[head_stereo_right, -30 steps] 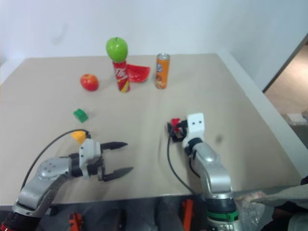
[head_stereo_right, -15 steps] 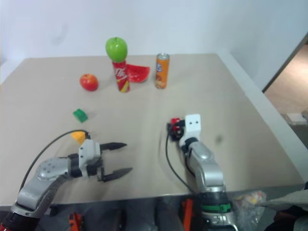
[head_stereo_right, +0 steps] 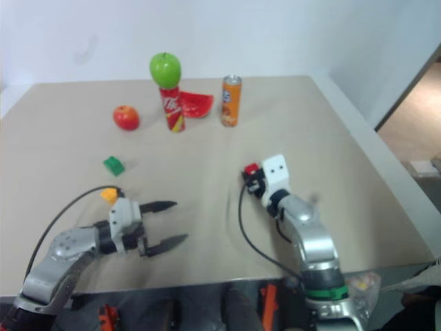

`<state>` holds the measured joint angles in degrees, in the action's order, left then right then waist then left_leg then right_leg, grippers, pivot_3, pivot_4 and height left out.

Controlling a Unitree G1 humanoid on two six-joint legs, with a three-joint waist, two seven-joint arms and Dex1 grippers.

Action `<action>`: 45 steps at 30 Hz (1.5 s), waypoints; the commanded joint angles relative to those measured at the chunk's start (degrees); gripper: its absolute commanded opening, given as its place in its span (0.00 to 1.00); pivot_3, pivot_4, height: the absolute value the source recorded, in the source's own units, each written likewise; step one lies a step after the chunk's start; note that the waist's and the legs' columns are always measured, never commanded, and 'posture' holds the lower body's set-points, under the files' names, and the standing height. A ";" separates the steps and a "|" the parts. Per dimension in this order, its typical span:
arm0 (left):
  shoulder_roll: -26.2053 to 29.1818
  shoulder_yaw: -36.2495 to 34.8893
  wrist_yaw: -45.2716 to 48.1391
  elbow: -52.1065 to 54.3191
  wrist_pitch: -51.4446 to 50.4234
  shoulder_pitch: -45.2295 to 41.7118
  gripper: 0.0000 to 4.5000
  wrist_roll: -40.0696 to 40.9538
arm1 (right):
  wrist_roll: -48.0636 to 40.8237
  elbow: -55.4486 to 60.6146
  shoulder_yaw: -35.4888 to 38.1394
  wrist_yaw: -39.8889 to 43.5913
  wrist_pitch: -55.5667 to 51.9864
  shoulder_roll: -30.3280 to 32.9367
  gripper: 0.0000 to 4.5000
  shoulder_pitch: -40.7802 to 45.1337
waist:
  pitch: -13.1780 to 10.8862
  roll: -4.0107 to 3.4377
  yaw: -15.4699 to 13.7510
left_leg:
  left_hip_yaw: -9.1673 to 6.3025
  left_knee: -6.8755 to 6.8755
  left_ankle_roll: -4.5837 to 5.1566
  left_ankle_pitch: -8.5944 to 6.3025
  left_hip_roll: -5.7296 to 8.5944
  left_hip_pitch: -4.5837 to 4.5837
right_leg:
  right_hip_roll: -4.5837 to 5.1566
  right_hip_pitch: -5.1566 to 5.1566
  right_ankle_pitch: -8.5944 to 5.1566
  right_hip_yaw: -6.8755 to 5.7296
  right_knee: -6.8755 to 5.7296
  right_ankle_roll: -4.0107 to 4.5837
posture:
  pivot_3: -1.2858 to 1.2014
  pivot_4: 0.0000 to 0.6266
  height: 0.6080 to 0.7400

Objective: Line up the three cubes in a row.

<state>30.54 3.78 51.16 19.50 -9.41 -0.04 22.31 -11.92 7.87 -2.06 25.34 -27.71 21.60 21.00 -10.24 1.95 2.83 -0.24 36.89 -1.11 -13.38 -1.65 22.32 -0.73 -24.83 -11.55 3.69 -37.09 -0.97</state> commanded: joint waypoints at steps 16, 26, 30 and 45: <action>-2.36 -7.17 -15.47 14.49 -3.92 14.95 1.00 -0.21 | -0.94 -16.76 -17.15 43.60 20.47 5.12 0.29 17.00 | 0.02 0.06 -0.21 | -0.01 0.01 0.03 0.00 -0.05 0.02 | -0.07 -0.06 -0.06 -0.04 -0.06 0.27 | 0.52 0.24 1.00; -0.88 -8.21 -14.82 14.59 -3.49 16.41 1.00 -0.29 | 0.19 -26.17 -17.75 49.82 23.14 2.62 0.29 20.85 | 0.02 0.06 -0.13 | 0.04 0.07 0.03 0.00 -0.10 0.02 | -0.11 -0.08 -0.01 0.00 -0.10 0.31 | 0.52 0.24 1.00; -0.64 -8.36 -14.65 14.50 -3.42 16.40 1.00 -0.15 | -0.29 -27.92 -17.09 51.08 22.48 1.35 0.29 21.69 | 0.02 0.06 -0.12 | 0.06 0.05 0.03 0.00 -0.11 0.02 | -0.12 -0.13 0.08 0.02 -0.12 0.17 | 0.52 0.24 1.00; -0.10 -8.05 -14.37 14.43 -3.60 15.61 1.00 -0.30 | 2.69 -35.59 -17.51 53.75 29.25 -0.41 0.29 23.48 | 0.02 0.05 -0.13 | 0.07 0.07 0.03 0.01 -0.12 0.02 | -0.13 -0.14 0.09 0.02 -0.17 0.20 | 0.52 0.24 1.00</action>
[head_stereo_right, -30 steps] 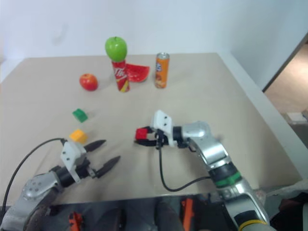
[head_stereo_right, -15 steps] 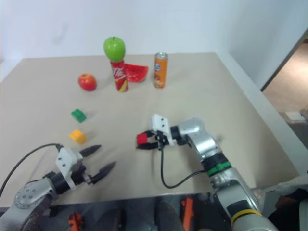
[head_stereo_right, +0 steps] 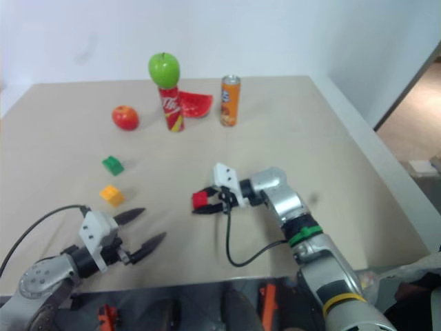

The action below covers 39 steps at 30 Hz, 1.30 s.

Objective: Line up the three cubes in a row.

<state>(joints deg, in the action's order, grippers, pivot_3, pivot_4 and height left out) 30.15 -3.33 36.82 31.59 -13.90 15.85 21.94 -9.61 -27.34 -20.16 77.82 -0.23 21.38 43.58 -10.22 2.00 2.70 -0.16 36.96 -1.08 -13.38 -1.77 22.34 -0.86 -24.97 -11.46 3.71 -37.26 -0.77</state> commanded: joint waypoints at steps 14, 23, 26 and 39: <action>0.16 0.05 0.47 2.92 1.41 0.16 1.00 -0.54 | 1.33 -2.65 1.00 1.71 2.24 -1.16 0.52 0.70 | 0.00 0.00 0.01 | 0.02 0.01 0.00 0.00 0.00 0.00 | 0.01 0.00 0.02 0.03 -0.01 -0.02 | 0.52 0.24 1.00; 0.21 0.72 1.96 2.34 1.66 -0.65 1.00 -0.29 | 0.96 -0.65 2.06 1.81 1.70 -0.24 0.99 0.55 | 0.00 0.00 0.01 | 0.02 0.02 0.00 0.00 0.00 0.00 | 0.00 0.00 0.02 0.03 -0.02 -0.02 | 0.52 0.24 1.00; 0.26 0.33 2.34 2.35 1.55 -1.02 1.00 0.08 | -1.51 5.11 3.62 1.36 -1.94 0.40 0.99 -0.12 | 0.00 0.00 0.01 | 0.02 0.02 0.00 0.00 0.01 0.00 | 0.01 -0.01 0.02 0.03 -0.02 -0.02 | 0.52 0.24 1.00; 2.50 -17.82 -10.84 3.92 -10.76 -10.23 1.00 6.93 | -16.77 39.57 14.69 -10.57 -27.26 6.58 0.99 -7.16 | 0.00 0.01 -0.07 | -0.15 0.11 0.00 0.00 0.00 0.08 | -0.01 -0.01 0.01 -0.12 -0.05 -0.03 | 0.52 0.24 1.00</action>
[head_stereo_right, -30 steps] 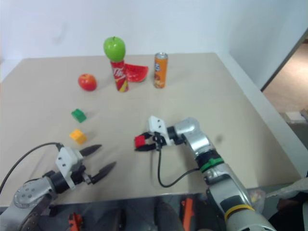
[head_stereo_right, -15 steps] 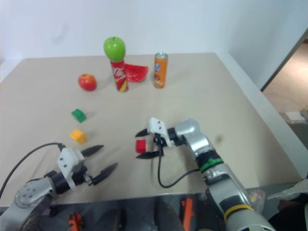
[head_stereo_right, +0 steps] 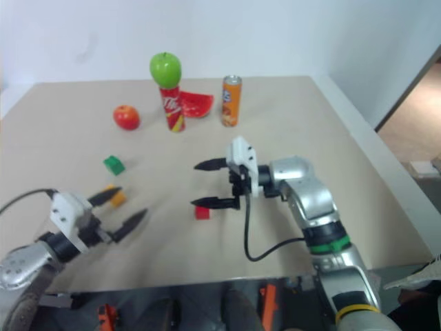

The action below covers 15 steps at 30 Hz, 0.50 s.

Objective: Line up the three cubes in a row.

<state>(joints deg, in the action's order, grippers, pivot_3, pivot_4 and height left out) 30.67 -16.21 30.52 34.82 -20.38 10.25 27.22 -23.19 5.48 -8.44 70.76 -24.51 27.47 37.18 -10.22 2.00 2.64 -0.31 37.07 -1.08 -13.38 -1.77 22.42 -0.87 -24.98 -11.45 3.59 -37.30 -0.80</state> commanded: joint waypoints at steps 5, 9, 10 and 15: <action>8.28 -8.42 -4.84 -7.19 -13.39 -16.23 1.00 5.69 | -4.23 11.88 4.15 -9.71 -5.15 0.21 0.99 -2.20 | -0.01 0.01 0.06 | -0.13 0.29 0.00 0.00 0.00 0.03 | -0.06 0.07 0.05 -0.12 -0.08 -0.02 | 0.52 0.24 1.00; 16.09 -4.32 2.21 -17.89 -16.11 -24.44 1.00 4.07 | -4.21 11.91 3.98 -13.17 -4.89 -1.11 0.99 -1.77 | -0.02 0.05 0.17 | 0.06 0.30 -0.01 0.00 0.02 0.03 | -0.04 0.04 0.05 0.04 -0.08 -0.03 | 0.52 0.24 1.00; 17.22 -3.19 3.80 -20.47 -16.00 -26.09 1.00 3.64 | -4.25 11.60 3.95 -13.73 -4.65 -1.47 0.99 -1.68 | -0.02 0.06 0.11 | 0.01 0.30 0.00 0.00 0.03 0.06 | -0.05 0.01 0.07 0.01 -0.08 -0.05 | 0.52 0.24 1.00; 20.17 3.08 10.55 -32.78 -13.26 -34.04 1.00 -0.44 | -3.18 9.79 2.81 -15.62 -2.96 -2.95 0.99 -1.30 | -0.03 0.06 0.06 | 0.01 0.20 -0.03 -0.02 0.02 0.15 | -0.03 -0.08 0.00 0.00 -0.07 -0.04 | 0.52 0.24 1.00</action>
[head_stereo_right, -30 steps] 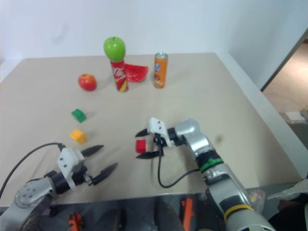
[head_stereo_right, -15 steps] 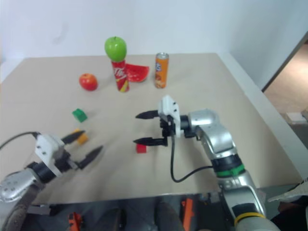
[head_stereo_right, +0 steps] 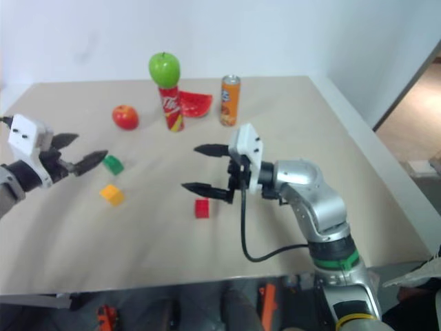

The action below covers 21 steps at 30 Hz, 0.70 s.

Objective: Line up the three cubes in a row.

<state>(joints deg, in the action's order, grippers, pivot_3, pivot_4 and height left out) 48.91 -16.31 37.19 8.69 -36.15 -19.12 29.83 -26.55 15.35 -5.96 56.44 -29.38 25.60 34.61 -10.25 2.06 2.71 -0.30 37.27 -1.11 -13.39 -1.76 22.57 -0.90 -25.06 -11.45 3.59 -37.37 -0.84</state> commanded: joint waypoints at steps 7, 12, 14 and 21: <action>2.12 10.76 11.39 -24.21 9.57 -16.25 1.00 -10.89 | 2.71 -1.10 -1.76 -5.79 2.94 -3.94 0.99 0.93 | 0.00 0.01 -0.01 | -0.06 0.01 0.00 0.00 0.00 0.27 | -0.01 -0.21 0.00 -0.07 0.00 0.03 | 0.52 0.24 1.00; 1.69 14.78 16.41 -31.87 12.65 -21.14 1.00 -14.80 | 4.15 -0.71 -2.46 -7.93 4.44 -4.99 0.99 0.27 | 0.00 0.01 -0.08 | -0.11 0.03 0.00 0.00 -0.01 0.44 | -0.01 -0.31 0.00 -0.12 0.00 0.02 | 0.52 0.24 1.00; 1.38 15.60 17.52 -33.91 13.57 -22.23 1.00 -15.98 | 4.57 -0.60 -2.69 -8.31 4.75 -4.96 0.99 0.26 | 0.00 0.01 -0.09 | -0.12 0.07 0.00 0.00 0.00 0.47 | 0.01 -0.31 0.00 -0.14 0.00 0.02 | 0.52 0.24 1.00; -0.70 17.53 19.08 -40.29 14.51 -25.23 1.00 -19.58 | 5.13 0.53 -2.48 -9.97 4.78 -4.68 0.99 -0.51 | 0.00 0.02 -0.09 | -0.13 0.17 0.00 0.00 0.02 0.49 | 0.03 -0.29 0.03 -0.15 -0.02 -0.03 | 0.52 0.24 1.00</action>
<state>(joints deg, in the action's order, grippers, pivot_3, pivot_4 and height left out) 48.04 1.40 55.66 -31.31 -22.42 -42.82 11.05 -21.50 13.36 -9.02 47.01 -25.58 20.80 33.77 -10.25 2.08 2.63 -0.44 37.44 -1.11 -13.39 -1.74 23.06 -0.87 -25.35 -11.41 3.44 -37.40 -0.87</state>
